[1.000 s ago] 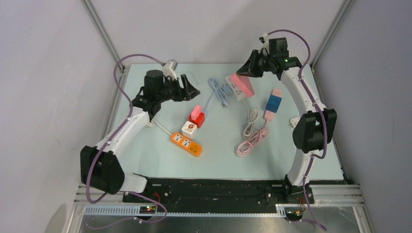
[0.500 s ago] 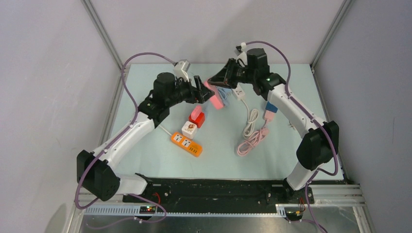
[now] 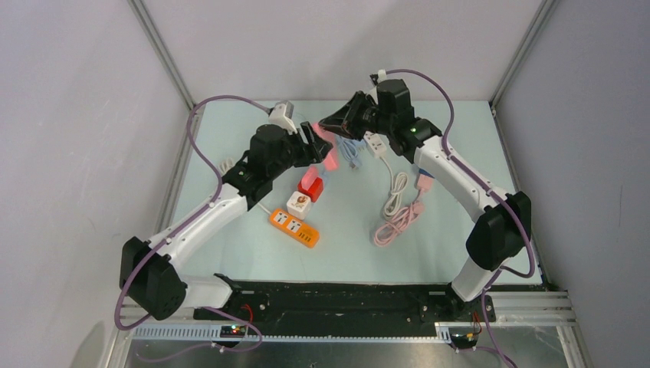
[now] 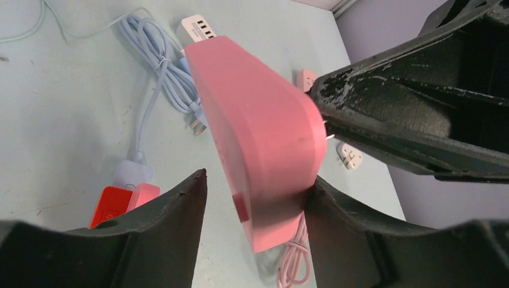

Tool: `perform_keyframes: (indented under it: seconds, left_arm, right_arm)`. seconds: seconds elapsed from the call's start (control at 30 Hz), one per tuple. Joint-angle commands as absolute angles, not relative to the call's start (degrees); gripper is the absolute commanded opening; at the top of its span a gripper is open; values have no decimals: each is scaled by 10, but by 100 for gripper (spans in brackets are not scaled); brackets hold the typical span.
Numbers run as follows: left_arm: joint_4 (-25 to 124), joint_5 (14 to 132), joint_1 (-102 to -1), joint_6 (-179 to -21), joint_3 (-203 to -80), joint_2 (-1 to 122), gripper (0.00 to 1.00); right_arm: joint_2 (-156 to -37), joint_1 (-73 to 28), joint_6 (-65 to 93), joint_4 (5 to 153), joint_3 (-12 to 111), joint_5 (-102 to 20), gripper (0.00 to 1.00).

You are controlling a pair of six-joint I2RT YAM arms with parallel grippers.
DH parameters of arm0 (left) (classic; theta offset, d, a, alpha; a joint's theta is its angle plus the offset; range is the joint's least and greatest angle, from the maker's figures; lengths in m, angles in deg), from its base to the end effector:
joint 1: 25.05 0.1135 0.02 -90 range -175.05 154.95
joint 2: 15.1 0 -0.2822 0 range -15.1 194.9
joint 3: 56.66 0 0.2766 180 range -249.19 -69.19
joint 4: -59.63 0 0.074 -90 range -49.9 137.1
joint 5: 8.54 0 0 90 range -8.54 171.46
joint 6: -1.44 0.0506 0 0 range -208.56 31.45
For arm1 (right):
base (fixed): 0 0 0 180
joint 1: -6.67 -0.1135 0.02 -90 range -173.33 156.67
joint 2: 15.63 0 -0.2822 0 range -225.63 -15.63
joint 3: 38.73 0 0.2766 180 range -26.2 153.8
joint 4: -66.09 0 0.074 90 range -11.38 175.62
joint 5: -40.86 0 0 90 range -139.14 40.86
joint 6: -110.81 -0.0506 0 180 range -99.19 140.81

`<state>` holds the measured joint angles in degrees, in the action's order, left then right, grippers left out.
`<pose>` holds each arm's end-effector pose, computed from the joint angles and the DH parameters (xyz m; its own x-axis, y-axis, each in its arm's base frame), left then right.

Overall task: Insert the plug
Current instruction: Adjust the plug.

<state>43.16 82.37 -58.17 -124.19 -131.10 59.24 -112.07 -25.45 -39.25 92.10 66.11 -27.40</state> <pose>0.2852 -0.1851 0.3506 -0.5027 -0.3675 -0.7825 0.2962 0.7771 -0.5553 0.3632 0.2501 0.3977 -0.8149 0.4388 -0.3786 -0.1737 0.4383 0.8819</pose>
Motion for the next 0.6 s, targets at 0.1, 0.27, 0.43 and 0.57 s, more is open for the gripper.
perform_keyframes:
  seconds: [0.1, 0.27, 0.43, 0.57]
  left_arm:
    - [456, 837, -590, -1274, -1337, 616, 59]
    - [457, 838, -596, -1273, -1337, 629, 35]
    - [457, 841, -596, -1253, -1335, 623, 1]
    - [457, 829, -595, -1205, -1330, 609, 0]
  right_arm:
    - [-1123, -278, -431, 1000, 754, -328, 19]
    - [-1126, -283, -447, 1008, 756, -338, 20]
    - [-1121, -284, -439, 1045, 757, -348, 72]
    - [-1095, -269, -381, 1067, 754, -359, 99]
